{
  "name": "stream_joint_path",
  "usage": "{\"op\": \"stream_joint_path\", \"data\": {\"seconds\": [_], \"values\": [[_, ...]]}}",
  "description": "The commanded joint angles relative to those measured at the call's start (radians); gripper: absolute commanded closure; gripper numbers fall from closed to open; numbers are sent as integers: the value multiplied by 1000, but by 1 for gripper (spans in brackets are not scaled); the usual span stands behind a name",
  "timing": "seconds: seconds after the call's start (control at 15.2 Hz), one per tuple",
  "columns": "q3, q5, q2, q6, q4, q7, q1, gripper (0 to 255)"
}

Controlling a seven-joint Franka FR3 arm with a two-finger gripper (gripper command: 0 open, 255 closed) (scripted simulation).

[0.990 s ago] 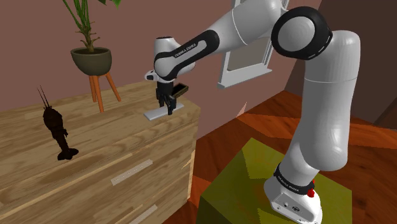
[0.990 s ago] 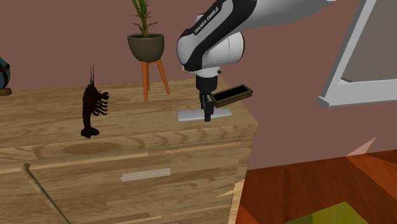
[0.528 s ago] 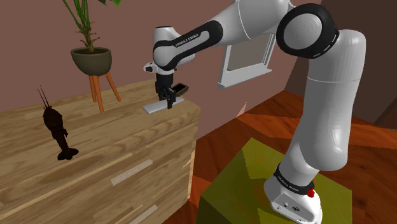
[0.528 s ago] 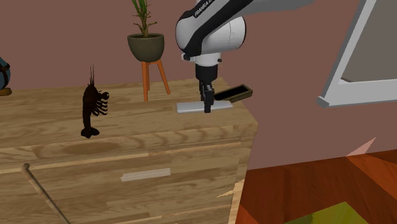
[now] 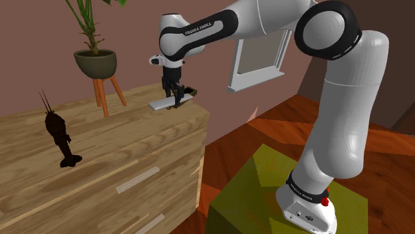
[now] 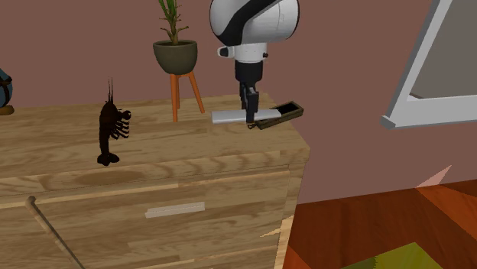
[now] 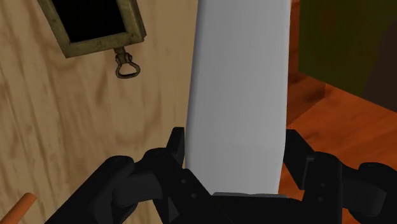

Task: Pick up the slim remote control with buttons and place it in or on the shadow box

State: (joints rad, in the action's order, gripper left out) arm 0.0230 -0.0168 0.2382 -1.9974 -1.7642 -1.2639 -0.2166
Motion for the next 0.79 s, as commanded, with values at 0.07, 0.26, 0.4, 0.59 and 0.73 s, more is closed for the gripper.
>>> {"op": "stream_joint_path", "data": {"seconds": [0.07, 0.26, 0.4, 0.59, 0.73], "values": [[0, 1, -10, 38, 27, 2, -1, 255], [14, -4, 24, 66, 89, -39, 24, 255], [28, -9, 65, 85, 149, -78, 50, 255], [45, -19, 135, 119, 252, -134, 89, 255], [55, -26, 188, 147, 332, -170, 117, 255]]}}
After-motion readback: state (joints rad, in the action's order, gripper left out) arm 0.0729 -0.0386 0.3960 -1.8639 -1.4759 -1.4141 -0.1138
